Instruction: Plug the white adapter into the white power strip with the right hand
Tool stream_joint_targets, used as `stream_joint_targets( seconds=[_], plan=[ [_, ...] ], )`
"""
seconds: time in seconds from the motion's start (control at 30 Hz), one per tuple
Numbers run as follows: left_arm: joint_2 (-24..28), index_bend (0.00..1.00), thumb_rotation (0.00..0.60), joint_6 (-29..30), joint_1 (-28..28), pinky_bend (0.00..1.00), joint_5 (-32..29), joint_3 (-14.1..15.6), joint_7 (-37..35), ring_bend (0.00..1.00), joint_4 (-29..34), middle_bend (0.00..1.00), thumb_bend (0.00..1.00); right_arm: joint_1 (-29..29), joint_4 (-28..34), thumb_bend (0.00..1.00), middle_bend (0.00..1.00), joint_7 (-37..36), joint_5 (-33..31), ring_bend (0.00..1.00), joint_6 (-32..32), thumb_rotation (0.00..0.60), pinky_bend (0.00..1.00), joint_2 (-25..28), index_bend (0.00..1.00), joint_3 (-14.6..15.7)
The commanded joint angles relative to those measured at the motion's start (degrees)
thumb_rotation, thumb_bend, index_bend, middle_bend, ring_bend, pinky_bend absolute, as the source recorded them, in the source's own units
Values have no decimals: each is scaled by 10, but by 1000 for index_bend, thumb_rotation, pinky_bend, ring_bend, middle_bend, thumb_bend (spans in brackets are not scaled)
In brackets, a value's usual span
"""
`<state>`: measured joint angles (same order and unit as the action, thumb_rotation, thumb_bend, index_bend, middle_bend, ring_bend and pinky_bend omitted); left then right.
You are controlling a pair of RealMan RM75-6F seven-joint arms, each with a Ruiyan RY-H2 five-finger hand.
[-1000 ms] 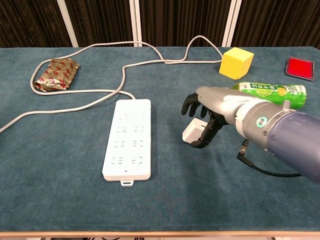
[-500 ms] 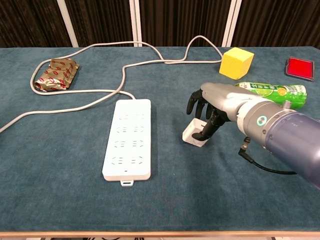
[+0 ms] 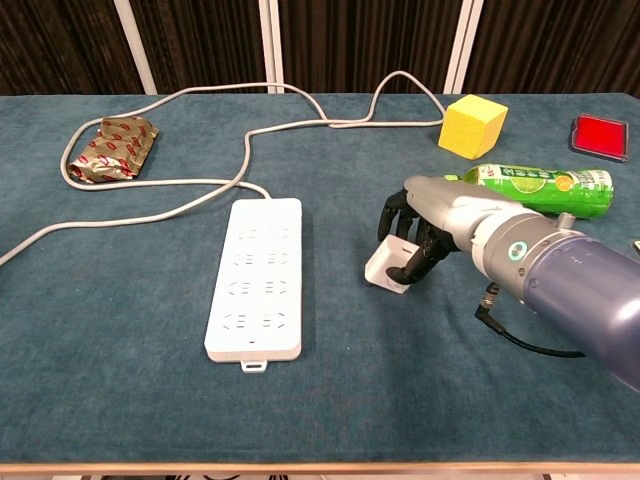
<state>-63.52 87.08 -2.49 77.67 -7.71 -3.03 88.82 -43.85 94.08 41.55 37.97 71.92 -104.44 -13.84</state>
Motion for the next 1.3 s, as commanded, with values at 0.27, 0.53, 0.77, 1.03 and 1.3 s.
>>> stream_joint_targets(
  seconds=[0.27, 0.53, 0.77, 1.03, 1.3],
  plan=[
    [-2, 111, 600, 1, 0, 0, -2, -1, 4, 0, 0, 0, 71, 6, -1, 417, 445, -6, 7, 432, -7, 600, 251, 3, 426, 3],
    [-2, 113, 600, 1, 0, 0, -3, -1, 5, 0, 0, 0, 71, 8, -3, 418, 470, -8, 11, 458, -9, 600, 264, 0, 482, 6],
    [-2, 117, 600, 0, -1, 0, -3, -1, 6, 0, 0, 0, 71, 9, -13, 424, 473, -12, 11, 460, -13, 600, 264, -7, 484, 4],
    [-1, 117, 600, -1, -1, 0, -2, -1, 4, 0, 0, 0, 71, 14, -9, 510, 564, -39, 28, 509, -25, 600, 338, -5, 601, 0],
    [1, 118, 600, -1, -1, 0, -1, 0, 1, 0, 0, 0, 71, 8, 20, 531, 612, -33, 80, 521, -26, 600, 367, 28, 672, 2]
  ],
)
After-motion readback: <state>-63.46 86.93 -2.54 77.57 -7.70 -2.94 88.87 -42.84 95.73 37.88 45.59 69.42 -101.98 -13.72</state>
